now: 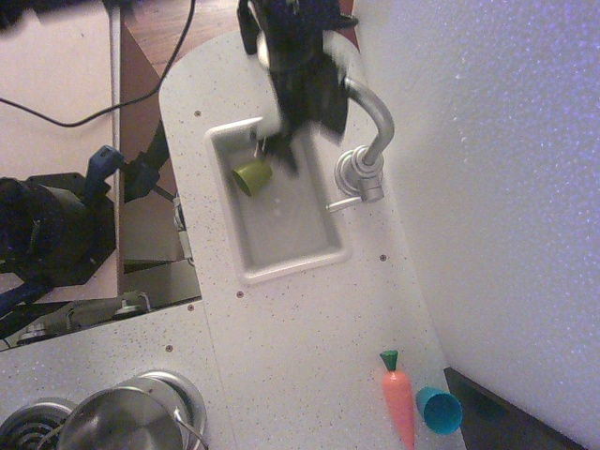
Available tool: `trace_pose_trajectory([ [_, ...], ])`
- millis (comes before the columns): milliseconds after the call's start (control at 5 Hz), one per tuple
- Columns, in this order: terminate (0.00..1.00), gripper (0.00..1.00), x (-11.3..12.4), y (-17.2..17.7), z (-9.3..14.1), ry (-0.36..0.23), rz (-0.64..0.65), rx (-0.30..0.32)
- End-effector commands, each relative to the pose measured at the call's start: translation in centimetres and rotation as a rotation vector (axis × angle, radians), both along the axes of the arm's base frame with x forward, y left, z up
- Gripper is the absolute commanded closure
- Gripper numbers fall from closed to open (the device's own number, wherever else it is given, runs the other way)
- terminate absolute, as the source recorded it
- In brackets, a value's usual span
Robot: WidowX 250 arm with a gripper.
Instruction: Turn faucet left
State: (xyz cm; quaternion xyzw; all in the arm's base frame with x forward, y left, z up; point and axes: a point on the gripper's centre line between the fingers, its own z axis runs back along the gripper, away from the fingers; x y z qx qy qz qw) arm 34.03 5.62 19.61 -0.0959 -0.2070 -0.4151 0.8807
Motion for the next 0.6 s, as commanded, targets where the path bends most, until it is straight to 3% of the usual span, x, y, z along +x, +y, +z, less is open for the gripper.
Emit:
trace_pose_trajectory([
  [0,0.0,0.0,0.01,3.41,3.01,-0.073,0.066,0.058],
  [400,0.0,0.0,0.2,3.05,2.74,-0.037,0.057,0.111],
])
